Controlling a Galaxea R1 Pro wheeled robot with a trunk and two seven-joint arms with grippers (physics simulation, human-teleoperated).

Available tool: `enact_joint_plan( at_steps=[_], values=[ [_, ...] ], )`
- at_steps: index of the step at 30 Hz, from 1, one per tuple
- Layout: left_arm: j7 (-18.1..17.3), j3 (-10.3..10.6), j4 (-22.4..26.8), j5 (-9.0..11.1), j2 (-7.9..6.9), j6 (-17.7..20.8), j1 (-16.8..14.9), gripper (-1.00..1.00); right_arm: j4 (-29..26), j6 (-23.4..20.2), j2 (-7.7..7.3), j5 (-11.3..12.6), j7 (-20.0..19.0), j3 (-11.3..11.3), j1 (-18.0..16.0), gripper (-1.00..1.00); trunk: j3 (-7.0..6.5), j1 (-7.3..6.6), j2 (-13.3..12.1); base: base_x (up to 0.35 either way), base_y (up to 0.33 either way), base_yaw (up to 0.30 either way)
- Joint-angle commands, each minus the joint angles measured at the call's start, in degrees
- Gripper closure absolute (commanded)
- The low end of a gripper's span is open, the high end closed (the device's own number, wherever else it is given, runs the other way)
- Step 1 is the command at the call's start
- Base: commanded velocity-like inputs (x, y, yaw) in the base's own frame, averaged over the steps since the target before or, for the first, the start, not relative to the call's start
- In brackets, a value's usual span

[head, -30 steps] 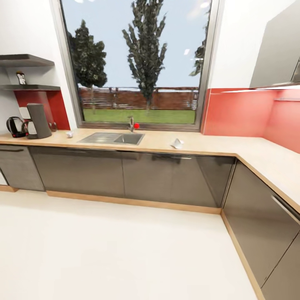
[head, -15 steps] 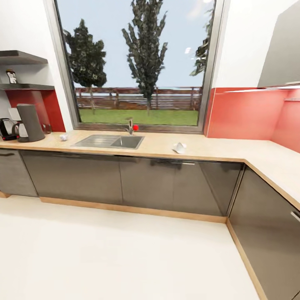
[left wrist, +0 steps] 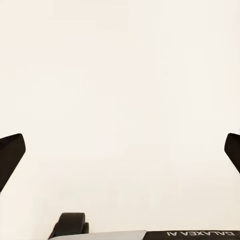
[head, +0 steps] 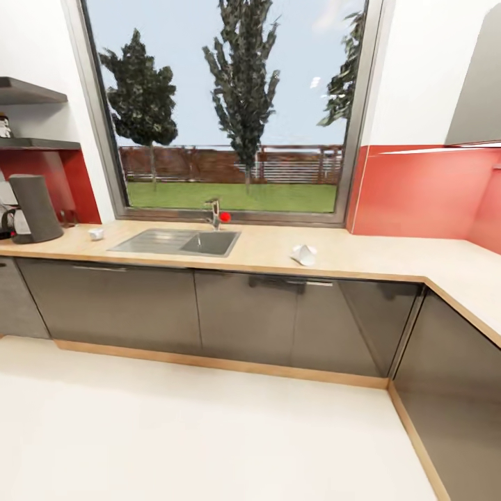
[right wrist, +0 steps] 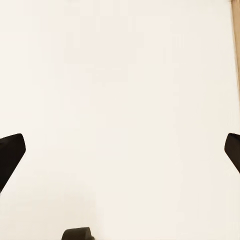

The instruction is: Set up a coffee station on the kitchen countertop: keep the coffee maker on the countertop, move the bottle of coffee from the kitchen shelf to the counter next to the coffee maker, place a paper coffee filter on top of the coffee maker, put the saucer next to the coffee maker with the coffee cup on the saucer, and place the electric kettle next to the coffee maker.

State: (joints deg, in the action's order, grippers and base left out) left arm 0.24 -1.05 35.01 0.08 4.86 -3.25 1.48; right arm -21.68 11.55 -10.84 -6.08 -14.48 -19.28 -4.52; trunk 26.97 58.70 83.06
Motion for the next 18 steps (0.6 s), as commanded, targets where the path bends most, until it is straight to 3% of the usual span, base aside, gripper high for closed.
enact_joint_plan(
  at_steps=[1,9,18],
  values=[
    [0.0,-0.1,0.1,0.0,0.04,-0.1,0.0,-1.00,0.1,0.2,0.03,-0.6,-0.4,-0.5,-0.1,-1.00,0.05,0.03,0.0,0.202,0.000,0.000],
    [0.0,-0.1,0.1,0.0,0.05,-0.1,0.0,-1.00,0.1,0.1,0.03,-0.6,-0.4,-0.4,-0.1,-1.00,0.05,0.03,0.0,0.078,-0.002,0.000],
    [0.0,0.0,0.1,0.0,0.06,-0.1,0.0,-1.00,0.1,0.1,0.03,-0.6,-0.5,-0.4,-0.1,-1.00,0.05,0.03,0.0,0.146,-0.121,0.000]
  ],
)
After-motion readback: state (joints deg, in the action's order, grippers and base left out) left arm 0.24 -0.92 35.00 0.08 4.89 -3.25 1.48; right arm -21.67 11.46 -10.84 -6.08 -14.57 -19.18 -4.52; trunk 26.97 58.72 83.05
